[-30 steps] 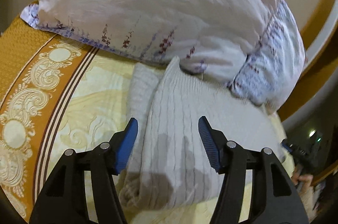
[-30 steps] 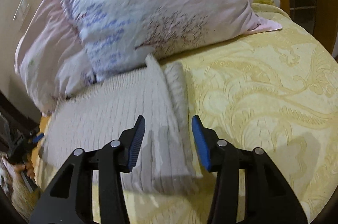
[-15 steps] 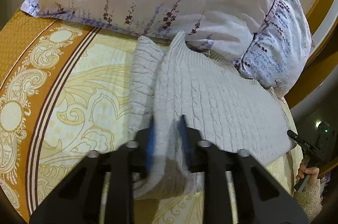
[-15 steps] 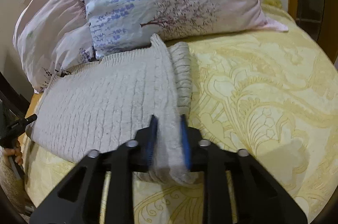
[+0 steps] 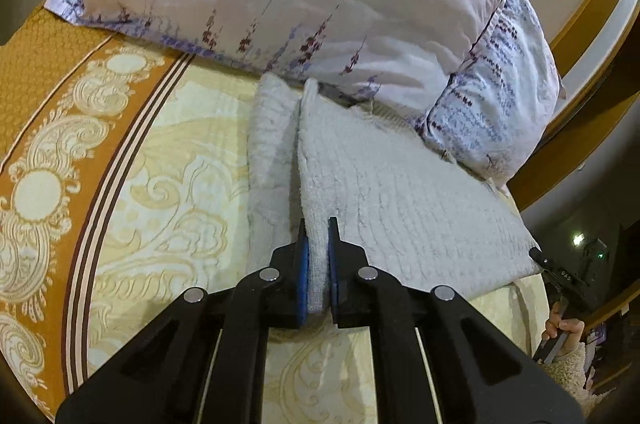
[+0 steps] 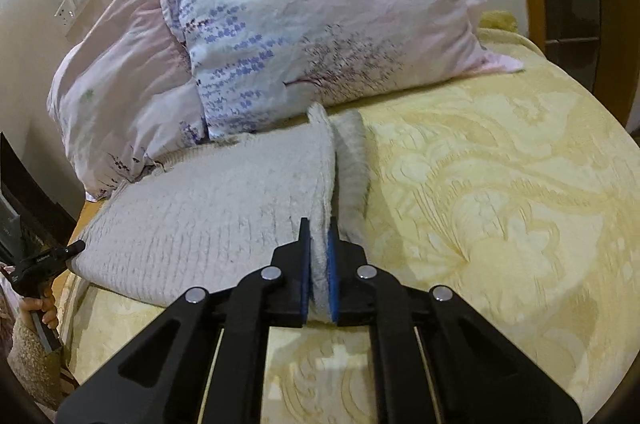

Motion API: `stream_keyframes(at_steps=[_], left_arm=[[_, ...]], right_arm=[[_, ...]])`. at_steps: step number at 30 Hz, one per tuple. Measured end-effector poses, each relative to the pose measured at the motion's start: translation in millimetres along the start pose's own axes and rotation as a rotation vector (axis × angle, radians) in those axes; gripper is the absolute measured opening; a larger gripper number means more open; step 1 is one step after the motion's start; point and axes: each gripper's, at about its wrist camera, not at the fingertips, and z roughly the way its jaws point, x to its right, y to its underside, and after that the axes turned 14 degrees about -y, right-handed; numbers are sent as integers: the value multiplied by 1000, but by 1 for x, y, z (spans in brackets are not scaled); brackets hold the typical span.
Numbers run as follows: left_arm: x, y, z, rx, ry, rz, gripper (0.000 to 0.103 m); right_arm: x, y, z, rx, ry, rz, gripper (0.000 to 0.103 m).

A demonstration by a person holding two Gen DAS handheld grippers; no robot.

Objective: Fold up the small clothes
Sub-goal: 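Grasp the folded sweater edge again with both tools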

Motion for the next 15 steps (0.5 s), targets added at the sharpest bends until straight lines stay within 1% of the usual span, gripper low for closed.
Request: stream_keyframes(at_steps=[4,6,11,12,13,15], left_arm=[[-6,5,5,-22,3,-7,7],[-7,5,9,-31,-4,-7,7],[-5,7,15,-32,-23,12,7],[-4,7,15,-32,-21,10,8],[-4,7,14,-32,-19,9,8],[-4,6,12,-29,-15,12,8]], right_arm=[[9,18,2,-37,57,36,7],[13,24,9,-63,90,45,7],[1,23,18,-84,160,-19,8],[-1,22,19,-88,165,-24,11],[-2,21,18,-87,164,-21,16],[-4,15,13,-63,161,-15,20]])
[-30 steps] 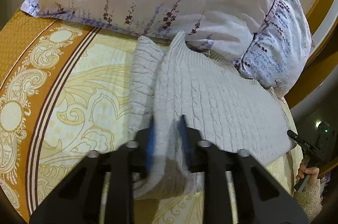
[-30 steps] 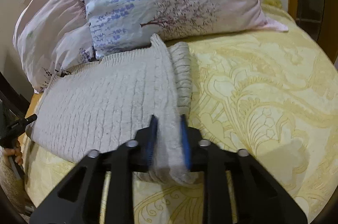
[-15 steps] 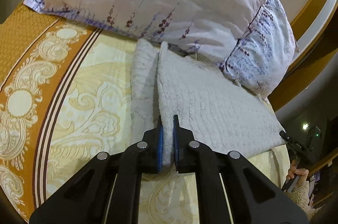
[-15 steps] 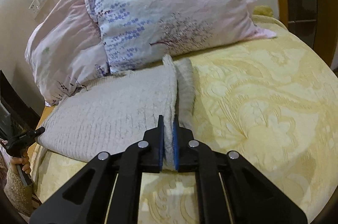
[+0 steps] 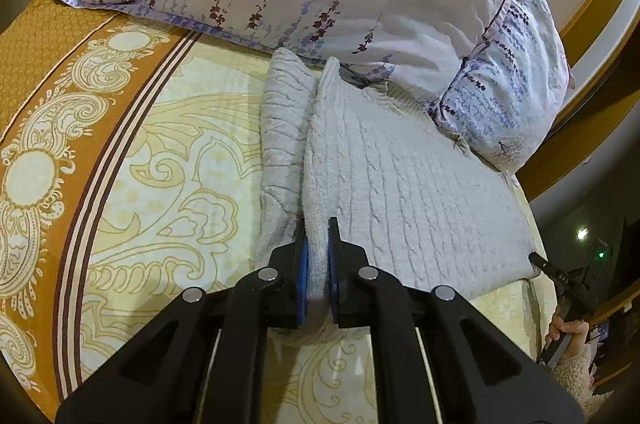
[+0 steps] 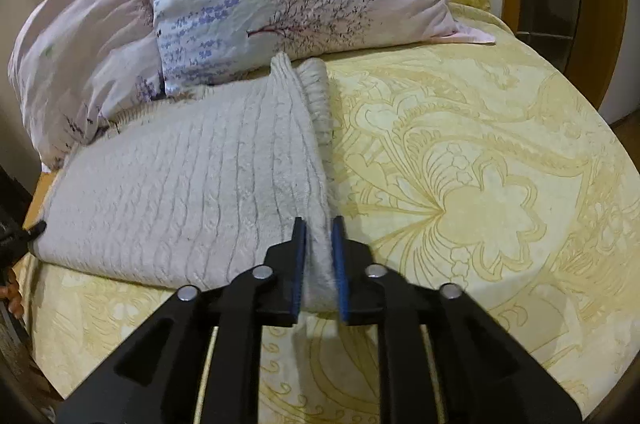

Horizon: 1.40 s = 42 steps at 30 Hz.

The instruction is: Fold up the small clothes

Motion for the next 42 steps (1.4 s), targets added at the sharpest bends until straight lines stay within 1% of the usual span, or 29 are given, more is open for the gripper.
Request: stream_keyframes(at_steps=[1,3,4,5,6,7,9,12,13,15,16,19,20,22,24,27,30,33,35,39,42], left_arm=[[0,-1,-3,8,-4,-2,9],[1,-4,-11,34,-14,0,9],[3,-7,-16,57,-24,2,10],[5,-9,-20,76,-29,2,13],[9,-11,-23,97,-29,4,19],[15,-14,-26,119,-25,13,24],[29,-18,-25,133,-15,40,46],[56,-20,-14,122,-19,110,51],[63,-20,-9,115,-31,133,52],[70,-21,2,91,-54,154,55],[70,-20,7,78,-68,151,56],[64,-19,26,19,-96,131,56],[61,-18,29,17,-92,126,56],[59,-17,28,22,-79,125,56],[57,-19,24,16,-56,102,56],[39,-27,13,35,8,21,56],[15,-39,7,48,12,-69,56],[-5,-47,13,11,31,-150,56],[-14,-49,21,-27,44,-185,56],[-18,-47,33,-82,72,-218,57],[-16,-46,39,-96,78,-221,58]], right_arm=[[-1,-3,-4,18,-1,-5,25],[-10,-11,-11,64,2,-39,32],[-15,-14,-13,71,-4,-58,35],[-22,-18,-11,70,-18,-82,36],[-30,-22,-6,58,-37,-102,37],[-37,-25,0,41,-56,-117,37],[-50,-28,13,10,-76,-141,39],[-70,-31,35,-30,-89,-180,44],[-75,-31,40,-37,-87,-193,47],[-84,-30,50,-54,-71,-223,51],[-87,-29,54,-64,-61,-231,54],[-83,-22,73,-147,-30,-213,59],[-83,-20,74,-132,-36,-220,59],[-83,-20,73,-136,-38,-223,61],[-81,-21,73,-140,-56,-206,62],[-80,-21,72,-142,-67,-201,65],[-82,-21,72,-139,-69,-204,67],[-84,-21,73,-144,-87,-201,75],[-87,-21,74,-145,-82,-208,76],[-88,-21,76,-147,-83,-214,80],[-88,-21,76,-147,-87,-212,81]])
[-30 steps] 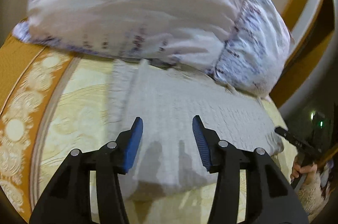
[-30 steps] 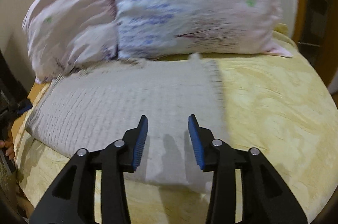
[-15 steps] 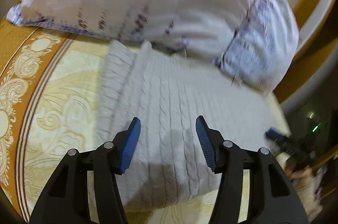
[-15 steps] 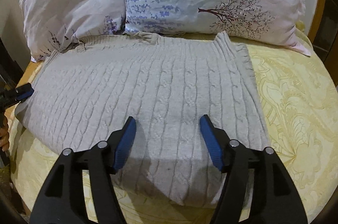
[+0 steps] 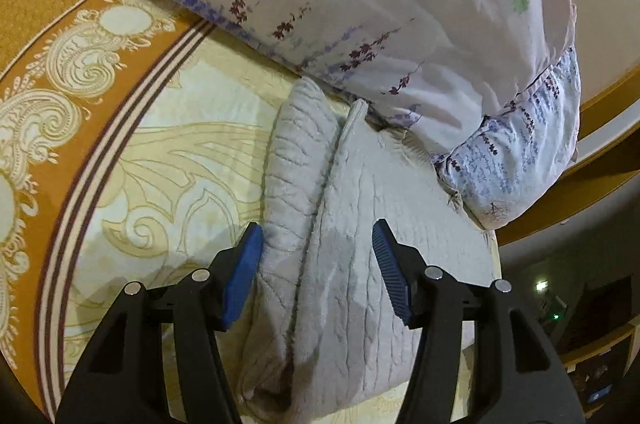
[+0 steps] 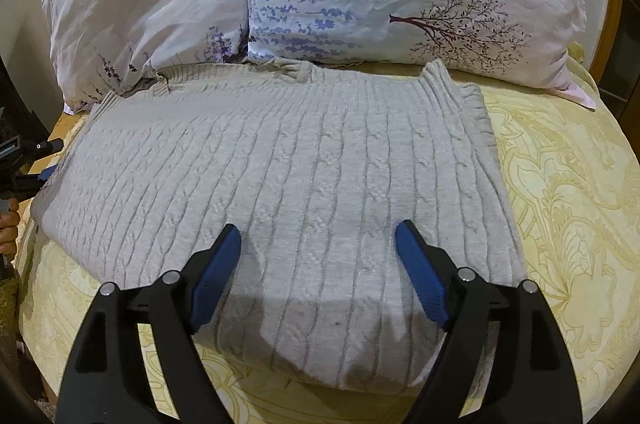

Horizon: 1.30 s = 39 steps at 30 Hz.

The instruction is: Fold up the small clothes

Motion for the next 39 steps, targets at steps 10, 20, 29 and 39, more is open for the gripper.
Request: stream_keyframes(at_steps=[10,20,29,39], left_arm=[[5,0,3,24,-15,10,57],[16,3,7,32,-29,26,56],[24,7,13,19,-27,29,47],[27,9,13,28,-38,16,22]], right_arm=[[0,1,1,7,-11,3,85],[1,1,1,17,-22,19,86],[2,1,1,23,-23,26,86],[-2,-1,6,19,-4,13,90]])
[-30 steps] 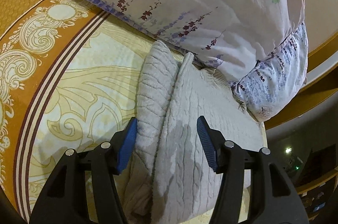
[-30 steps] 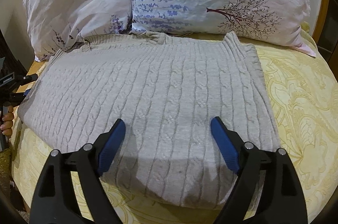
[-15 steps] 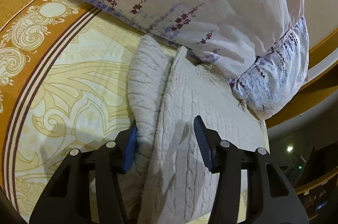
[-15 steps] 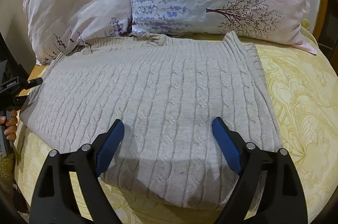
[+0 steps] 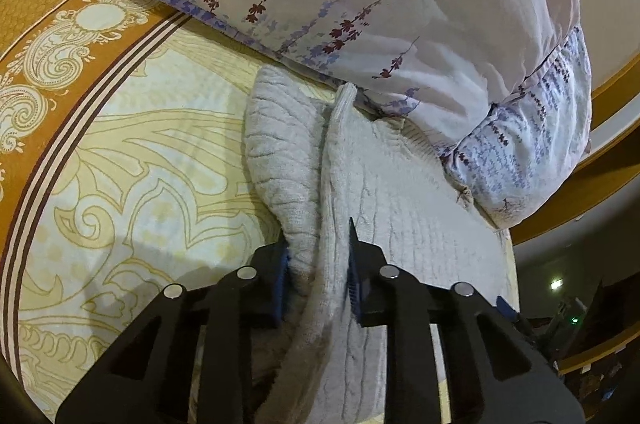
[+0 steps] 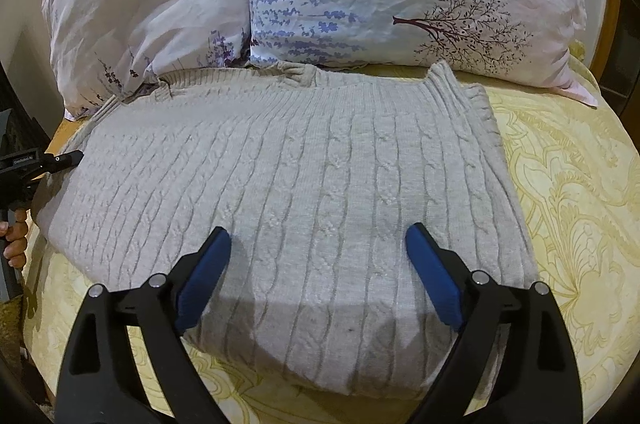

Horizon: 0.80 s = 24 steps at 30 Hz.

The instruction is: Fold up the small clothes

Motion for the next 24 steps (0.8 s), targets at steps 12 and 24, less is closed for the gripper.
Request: stream_keyframes(at_steps=[12,24], left_arm=[[45,-4,-27,61,138,31,18],[154,-2,-24,37,299,134,17]], right_arm=[[1,-1,-2,2,-18,13,90],[16,2,-33,61,-66,68,90]])
